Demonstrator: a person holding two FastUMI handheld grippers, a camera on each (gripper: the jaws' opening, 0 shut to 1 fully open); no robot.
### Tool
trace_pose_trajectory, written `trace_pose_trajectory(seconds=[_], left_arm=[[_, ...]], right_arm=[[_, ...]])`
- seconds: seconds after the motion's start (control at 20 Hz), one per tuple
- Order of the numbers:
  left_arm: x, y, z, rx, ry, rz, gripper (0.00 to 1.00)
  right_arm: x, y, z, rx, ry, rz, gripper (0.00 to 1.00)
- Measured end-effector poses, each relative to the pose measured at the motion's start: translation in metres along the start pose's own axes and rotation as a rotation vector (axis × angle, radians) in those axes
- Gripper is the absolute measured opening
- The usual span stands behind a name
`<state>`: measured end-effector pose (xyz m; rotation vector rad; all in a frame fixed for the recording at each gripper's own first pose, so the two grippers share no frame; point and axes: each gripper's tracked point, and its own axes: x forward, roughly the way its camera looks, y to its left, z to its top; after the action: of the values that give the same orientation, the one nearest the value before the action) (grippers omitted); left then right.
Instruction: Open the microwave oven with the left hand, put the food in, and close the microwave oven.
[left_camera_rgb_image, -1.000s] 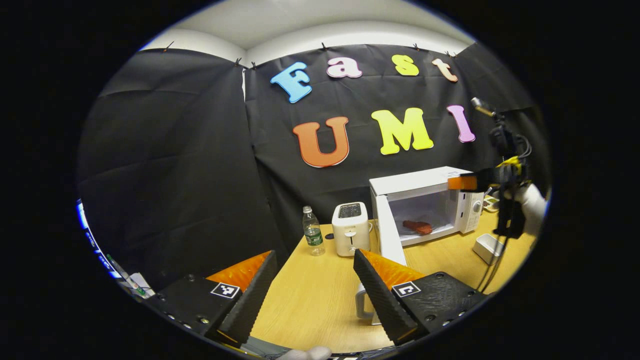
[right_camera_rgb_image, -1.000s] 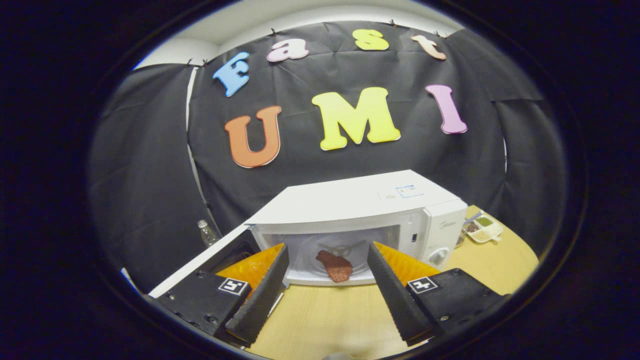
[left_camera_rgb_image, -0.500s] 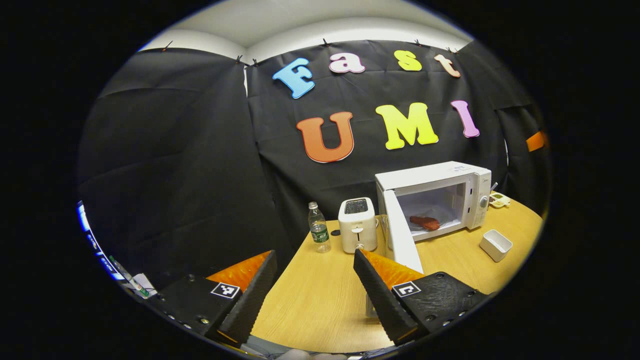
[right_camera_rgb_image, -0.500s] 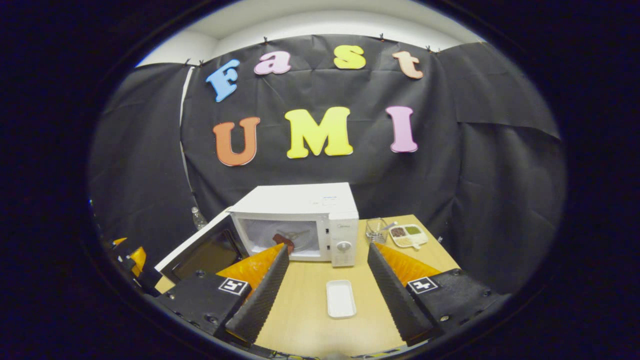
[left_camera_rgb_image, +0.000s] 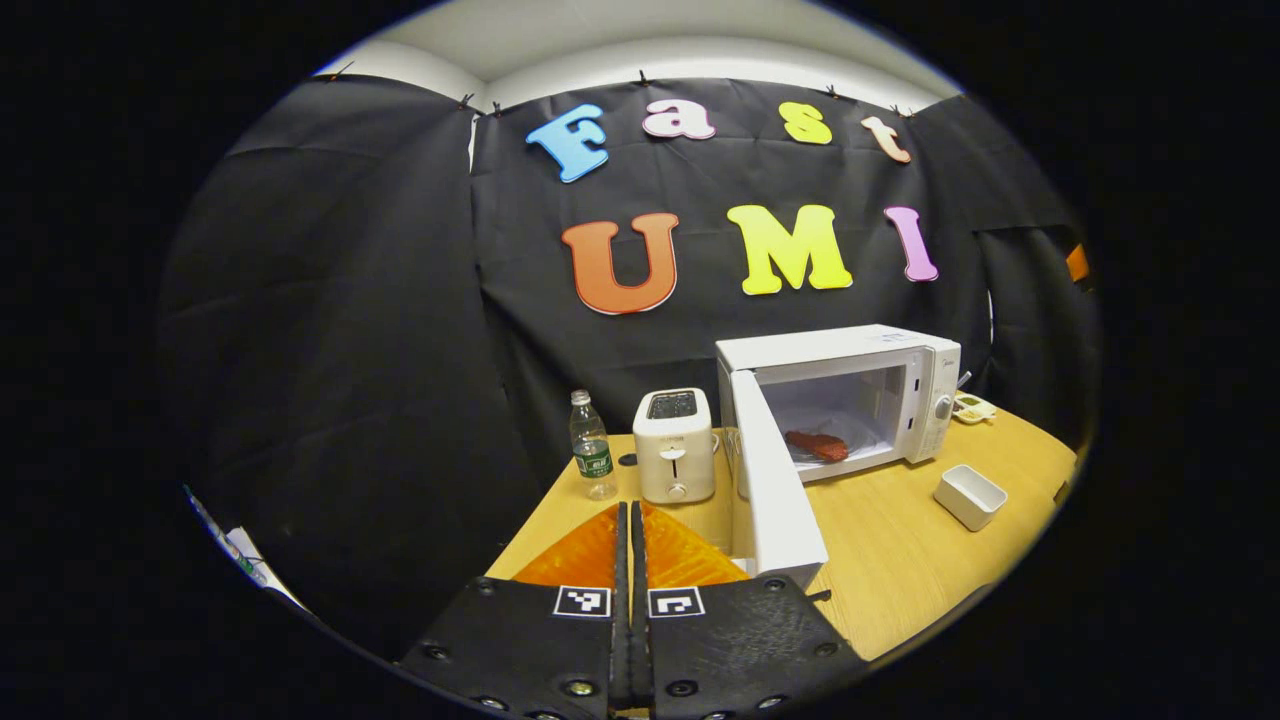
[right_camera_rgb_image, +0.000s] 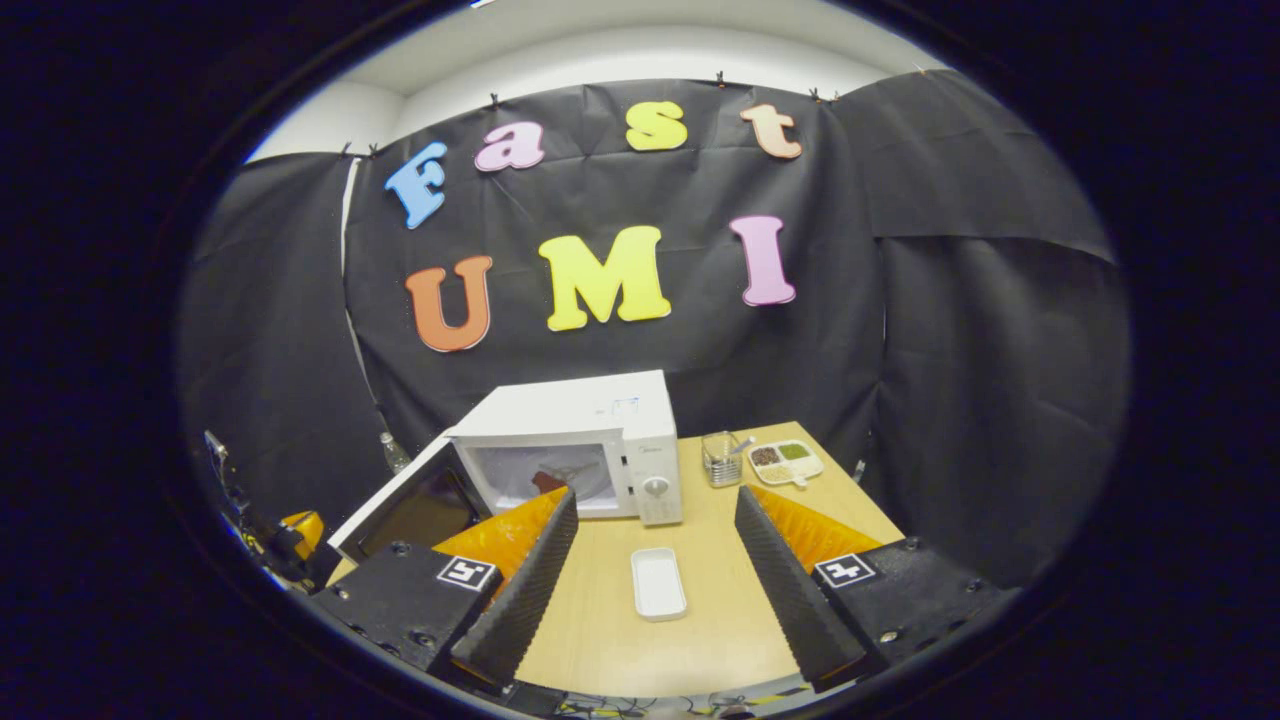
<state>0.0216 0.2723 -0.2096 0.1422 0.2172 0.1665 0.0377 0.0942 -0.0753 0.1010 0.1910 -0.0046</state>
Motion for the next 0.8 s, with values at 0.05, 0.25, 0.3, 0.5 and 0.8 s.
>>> trace_pose_trajectory(seconds=[0.05, 0.25, 0.3, 0.5, 0.8], left_arm=[[0.003, 0.000, -0.004, 0.006, 0.001, -0.003, 0.00], [0.011, 0.003, -0.024, 0.010, 0.043, -0.003, 0.00], [0.012, 0.003, -0.026, 0.005, 0.047, -0.008, 0.00], [0.013, -0.007, -0.032, 0.014, 0.056, -0.034, 0.00], [0.016, -0.025, -0.030, 0.047, 0.046, -0.065, 0.00]], right_arm=[[0.001, 0.001, -0.001, 0.002, 0.006, 0.004, 1.00], [0.001, 0.000, 0.002, 0.001, 0.011, 0.008, 1.00], [0.002, 0.000, 0.002, 0.003, 0.013, 0.012, 1.00], [0.006, -0.001, -0.005, 0.019, 0.037, 0.020, 1.00], [0.011, -0.011, -0.007, 0.034, 0.055, 0.015, 1.00]])
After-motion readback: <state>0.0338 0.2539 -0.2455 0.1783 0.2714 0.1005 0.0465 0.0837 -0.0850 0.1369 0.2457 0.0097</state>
